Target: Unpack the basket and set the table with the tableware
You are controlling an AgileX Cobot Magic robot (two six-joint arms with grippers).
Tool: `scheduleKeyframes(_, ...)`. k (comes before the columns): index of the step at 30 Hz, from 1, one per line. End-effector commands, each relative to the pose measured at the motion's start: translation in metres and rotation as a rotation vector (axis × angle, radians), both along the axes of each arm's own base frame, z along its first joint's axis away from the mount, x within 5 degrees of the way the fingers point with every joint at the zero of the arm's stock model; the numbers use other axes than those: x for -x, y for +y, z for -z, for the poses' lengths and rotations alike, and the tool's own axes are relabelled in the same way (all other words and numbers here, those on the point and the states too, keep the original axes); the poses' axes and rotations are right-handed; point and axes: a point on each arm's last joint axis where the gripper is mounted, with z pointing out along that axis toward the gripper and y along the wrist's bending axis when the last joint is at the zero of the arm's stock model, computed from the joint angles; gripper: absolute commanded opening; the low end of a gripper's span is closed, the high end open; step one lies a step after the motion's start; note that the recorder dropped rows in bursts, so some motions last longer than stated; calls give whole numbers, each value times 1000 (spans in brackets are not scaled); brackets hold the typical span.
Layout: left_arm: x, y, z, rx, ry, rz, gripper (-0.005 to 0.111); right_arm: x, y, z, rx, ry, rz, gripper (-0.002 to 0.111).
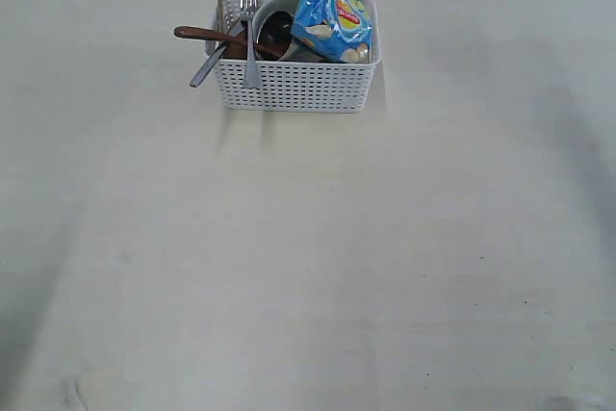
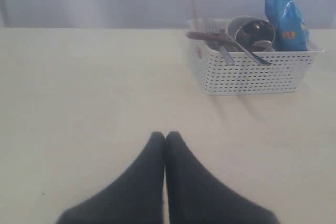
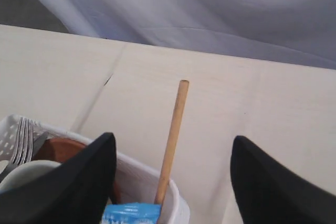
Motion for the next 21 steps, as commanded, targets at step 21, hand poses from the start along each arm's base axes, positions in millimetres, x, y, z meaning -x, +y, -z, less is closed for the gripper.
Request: scheduleKeyframes(21,0,0,0,11,-9,-5,0,-44,13,58,-80,-33,-15,60)
